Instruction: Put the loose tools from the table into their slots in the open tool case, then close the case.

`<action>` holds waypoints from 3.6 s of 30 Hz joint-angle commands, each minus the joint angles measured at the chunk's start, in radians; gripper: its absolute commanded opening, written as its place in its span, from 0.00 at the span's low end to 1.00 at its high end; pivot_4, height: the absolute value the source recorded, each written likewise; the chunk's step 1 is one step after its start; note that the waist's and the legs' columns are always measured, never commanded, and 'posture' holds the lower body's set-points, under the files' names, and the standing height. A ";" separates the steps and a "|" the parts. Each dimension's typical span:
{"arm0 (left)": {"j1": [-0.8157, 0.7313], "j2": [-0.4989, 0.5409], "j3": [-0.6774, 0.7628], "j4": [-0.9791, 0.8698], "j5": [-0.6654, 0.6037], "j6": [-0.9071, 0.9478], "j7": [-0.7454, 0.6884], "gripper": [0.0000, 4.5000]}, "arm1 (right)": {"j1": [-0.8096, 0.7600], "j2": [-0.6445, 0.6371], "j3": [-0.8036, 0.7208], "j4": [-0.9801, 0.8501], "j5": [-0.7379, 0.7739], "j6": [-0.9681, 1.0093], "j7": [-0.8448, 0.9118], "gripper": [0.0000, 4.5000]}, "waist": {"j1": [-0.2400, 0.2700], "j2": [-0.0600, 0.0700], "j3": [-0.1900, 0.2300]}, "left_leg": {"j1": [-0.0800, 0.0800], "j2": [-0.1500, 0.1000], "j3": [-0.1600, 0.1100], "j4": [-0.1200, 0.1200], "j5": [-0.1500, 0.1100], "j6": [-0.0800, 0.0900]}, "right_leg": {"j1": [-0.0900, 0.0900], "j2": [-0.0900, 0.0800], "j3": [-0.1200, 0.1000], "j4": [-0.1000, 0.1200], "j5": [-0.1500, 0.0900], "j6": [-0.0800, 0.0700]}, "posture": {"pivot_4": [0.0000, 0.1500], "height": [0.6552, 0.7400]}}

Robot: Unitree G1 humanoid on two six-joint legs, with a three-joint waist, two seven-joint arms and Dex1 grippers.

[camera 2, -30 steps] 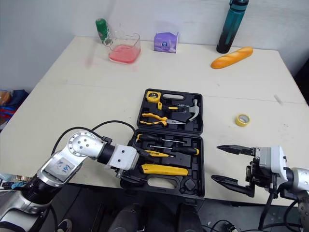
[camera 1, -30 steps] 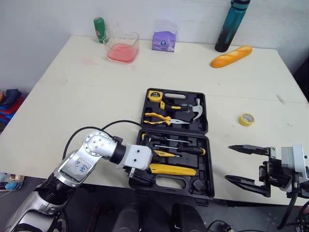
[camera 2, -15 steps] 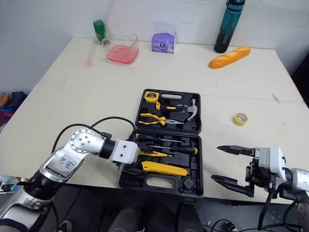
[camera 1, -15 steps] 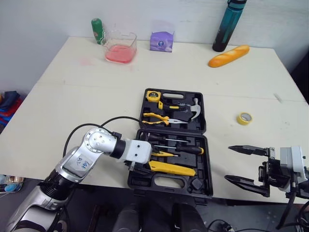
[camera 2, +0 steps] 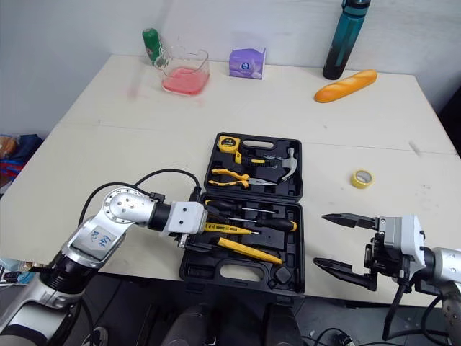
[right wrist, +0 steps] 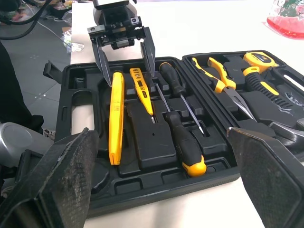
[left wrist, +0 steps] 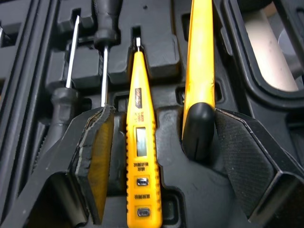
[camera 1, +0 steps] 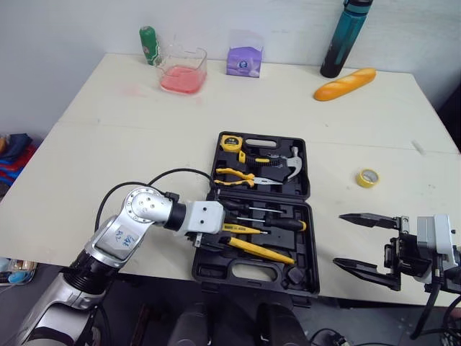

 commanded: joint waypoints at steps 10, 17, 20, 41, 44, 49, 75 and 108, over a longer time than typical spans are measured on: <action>0.028 0.014 0.114 -0.049 -0.126 0.028 -0.029 0.78 | -0.005 0.011 0.005 0.003 0.006 -0.021 0.006 1.00 | -0.001 0.000 0.000 | 0.000 0.000 0.000 0.000 0.000 0.000 | 0.000 0.000 0.000 0.000 0.000 0.000 | 1.00 1.00; 0.067 0.013 0.194 -0.093 -0.247 0.039 -0.055 0.78 | -0.011 0.013 0.005 0.034 0.000 -0.037 0.012 1.00 | -0.001 0.000 0.000 | 0.000 0.000 0.000 0.000 0.000 0.000 | 0.000 0.000 0.000 0.000 0.000 0.000 | 1.00 1.00; 0.071 0.008 0.195 -0.110 -0.266 0.044 -0.056 0.78 | -0.015 0.018 0.002 0.050 0.001 -0.046 0.016 1.00 | 0.000 0.000 0.000 | 0.000 0.000 0.000 0.000 0.000 0.000 | 0.000 0.000 0.000 0.000 0.000 0.000 | 1.00 1.00; 0.006 -0.164 -0.046 0.059 -0.100 -0.009 -0.022 0.01 | 0.030 0.006 -0.042 0.089 0.024 -0.085 0.067 1.00 | 0.000 0.000 0.000 | 0.000 0.000 0.000 0.000 0.000 0.000 | 0.000 0.000 0.000 -0.001 0.000 0.000 | 1.00 1.00; 0.001 -0.173 -0.069 0.083 -0.068 -0.014 -0.019 0.01 | 0.043 0.002 -0.050 0.058 0.033 -0.069 0.052 1.00 | -0.001 0.000 0.000 | 0.000 0.000 0.000 0.000 0.000 0.000 | 0.000 0.000 0.000 -0.001 0.000 0.000 | 1.00 1.00; 0.009 -0.169 -0.090 0.114 -0.017 0.007 -0.005 0.01 | 0.058 -0.002 -0.061 0.007 0.046 -0.040 0.020 1.00 | 0.001 0.000 0.000 | 0.001 0.000 0.000 0.000 0.000 0.000 | 0.000 0.000 0.000 -0.001 0.000 0.000 | 1.00 1.00; 0.019 -0.163 -0.040 0.121 -0.060 -0.135 0.002 0.01 | 0.000 0.045 -0.010 0.080 -0.004 -0.073 -0.021 1.00 | -0.001 0.005 -0.004 | 0.015 0.002 -0.002 -0.002 -0.005 -0.001 | 0.016 -0.003 0.007 -0.008 -0.001 -0.001 | 1.00 1.00; 0.520 -0.042 0.879 0.192 -0.221 -0.079 0.520 0.98 | -0.166 0.150 -0.321 1.082 -0.167 -0.749 -0.478 1.00 | -0.030 0.011 0.001 | 0.015 0.002 0.001 -0.011 -0.009 -0.003 | 0.014 -0.010 0.005 -0.013 -0.001 -0.002 | 1.00 1.00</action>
